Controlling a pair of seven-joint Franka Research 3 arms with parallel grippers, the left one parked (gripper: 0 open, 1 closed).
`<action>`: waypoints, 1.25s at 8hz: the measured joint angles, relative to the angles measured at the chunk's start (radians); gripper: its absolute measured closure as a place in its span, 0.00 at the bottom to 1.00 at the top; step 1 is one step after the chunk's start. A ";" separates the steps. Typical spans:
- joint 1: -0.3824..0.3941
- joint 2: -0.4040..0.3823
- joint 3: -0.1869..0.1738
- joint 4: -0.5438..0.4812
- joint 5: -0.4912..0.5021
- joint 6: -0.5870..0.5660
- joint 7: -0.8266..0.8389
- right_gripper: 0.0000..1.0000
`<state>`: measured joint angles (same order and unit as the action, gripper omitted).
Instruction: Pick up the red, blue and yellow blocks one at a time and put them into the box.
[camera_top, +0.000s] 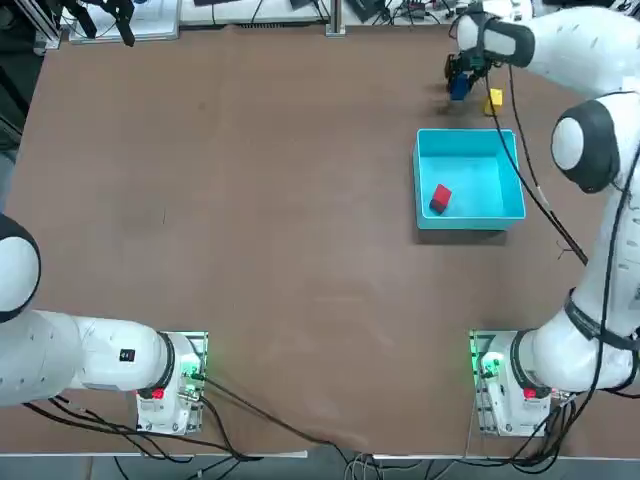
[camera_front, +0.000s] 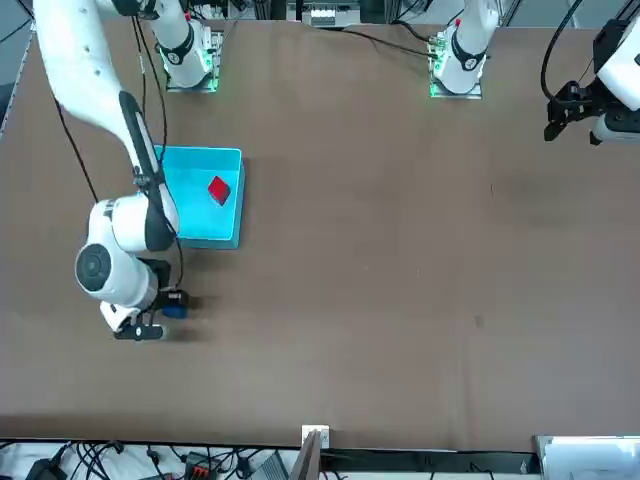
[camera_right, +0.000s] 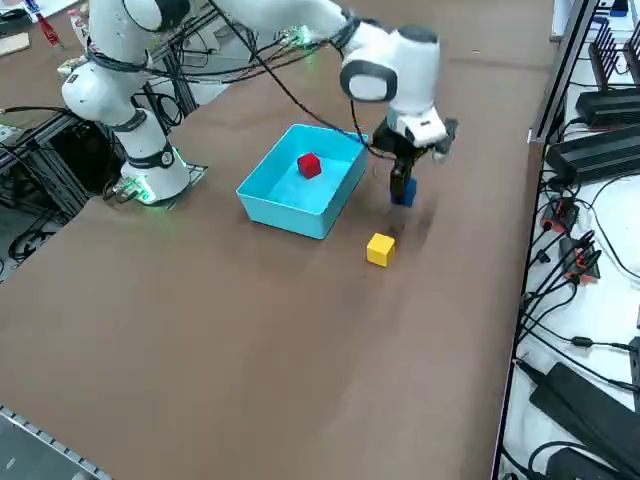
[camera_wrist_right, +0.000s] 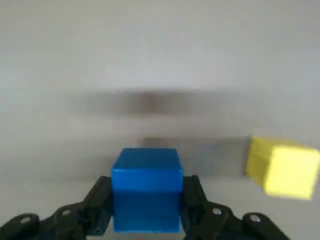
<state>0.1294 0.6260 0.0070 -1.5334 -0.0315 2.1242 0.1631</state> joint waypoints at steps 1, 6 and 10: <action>0.007 -0.102 0.002 -0.094 0.003 -0.028 0.011 0.30; 0.047 -0.564 0.006 -0.707 0.005 -0.007 0.022 0.30; 0.072 -0.587 0.006 -0.809 0.005 0.032 0.023 0.01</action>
<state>0.2011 0.0395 0.0131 -2.3427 -0.0261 2.1567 0.1862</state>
